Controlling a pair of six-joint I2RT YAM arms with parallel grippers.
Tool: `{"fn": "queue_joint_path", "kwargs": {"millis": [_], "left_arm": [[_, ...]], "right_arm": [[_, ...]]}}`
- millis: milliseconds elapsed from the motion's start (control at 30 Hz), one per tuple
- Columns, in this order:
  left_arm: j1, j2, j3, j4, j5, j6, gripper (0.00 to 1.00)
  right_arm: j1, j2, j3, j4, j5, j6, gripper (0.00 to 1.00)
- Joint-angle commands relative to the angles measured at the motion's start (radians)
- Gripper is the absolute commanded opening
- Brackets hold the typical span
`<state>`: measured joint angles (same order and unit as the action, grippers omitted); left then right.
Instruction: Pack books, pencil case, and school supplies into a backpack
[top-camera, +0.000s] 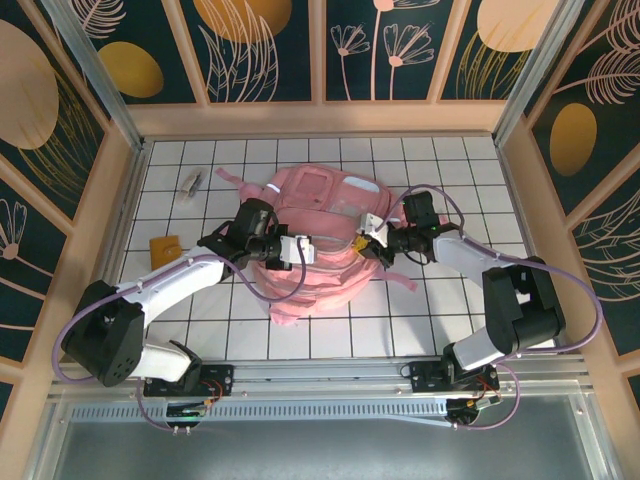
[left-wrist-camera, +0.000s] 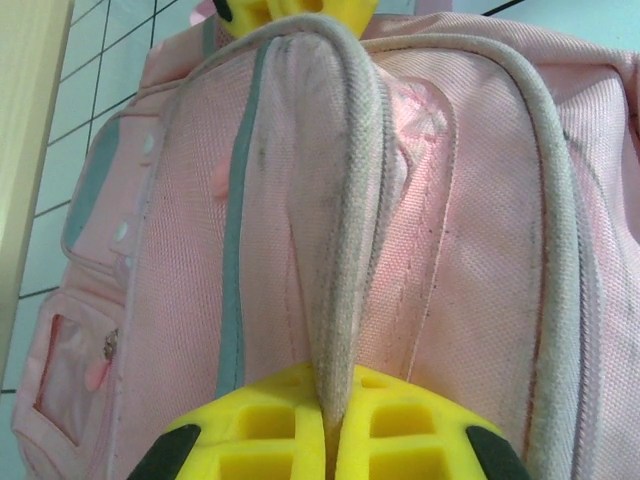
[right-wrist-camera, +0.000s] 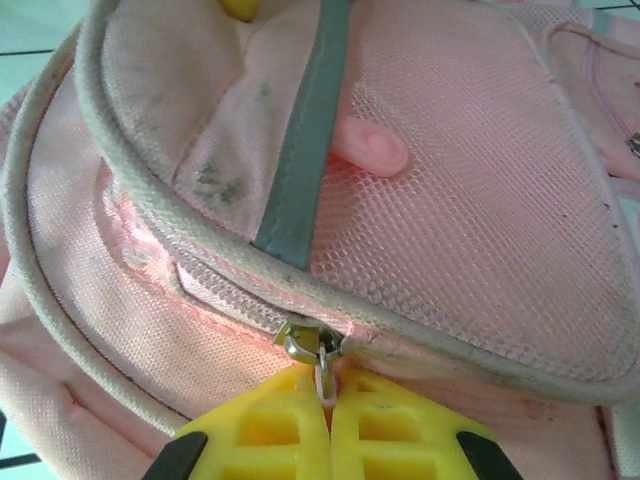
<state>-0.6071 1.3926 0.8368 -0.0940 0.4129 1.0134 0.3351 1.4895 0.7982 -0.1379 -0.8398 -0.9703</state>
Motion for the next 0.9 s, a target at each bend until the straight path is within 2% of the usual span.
{"fn": "queue_joint_path", "kwargs": {"millis": [0,67,200,333,400,500,567,700,767,867], "left_arm": [[-0.009,0.008,0.059,0.029,0.039,-0.107,0.0],[-0.009,0.029,0.068,0.039,0.03,-0.167,0.0],[-0.02,0.063,0.028,0.161,0.112,-0.317,0.0],[-0.076,0.095,0.019,0.223,0.09,-0.358,0.0],[-0.09,0.114,0.024,0.253,0.112,-0.39,0.0],[-0.098,0.13,0.023,0.324,0.141,-0.457,0.0],[-0.098,0.131,0.027,0.332,0.134,-0.472,0.0],[-0.097,0.103,0.03,0.275,0.06,-0.439,0.0],[-0.094,0.086,0.023,0.246,0.046,-0.409,0.0],[-0.083,0.068,-0.011,0.257,0.049,-0.409,0.0]], "right_arm": [[0.02,-0.066,0.026,-0.064,-0.018,-0.029,0.0],[0.041,-0.109,0.023,-0.098,-0.019,-0.03,0.0],[0.14,-0.166,0.002,-0.126,-0.044,-0.015,0.0],[0.234,-0.158,0.02,-0.162,-0.059,-0.003,0.0],[0.287,-0.142,0.017,-0.112,-0.082,0.033,0.0],[0.333,-0.107,0.001,0.028,-0.124,0.167,0.0],[0.338,-0.099,-0.004,0.081,-0.14,0.24,0.06],[0.32,-0.16,-0.021,-0.009,-0.081,0.212,0.21],[0.319,-0.209,-0.02,-0.084,-0.001,0.195,0.23],[0.316,-0.292,0.006,-0.272,0.134,0.06,0.26]]}}
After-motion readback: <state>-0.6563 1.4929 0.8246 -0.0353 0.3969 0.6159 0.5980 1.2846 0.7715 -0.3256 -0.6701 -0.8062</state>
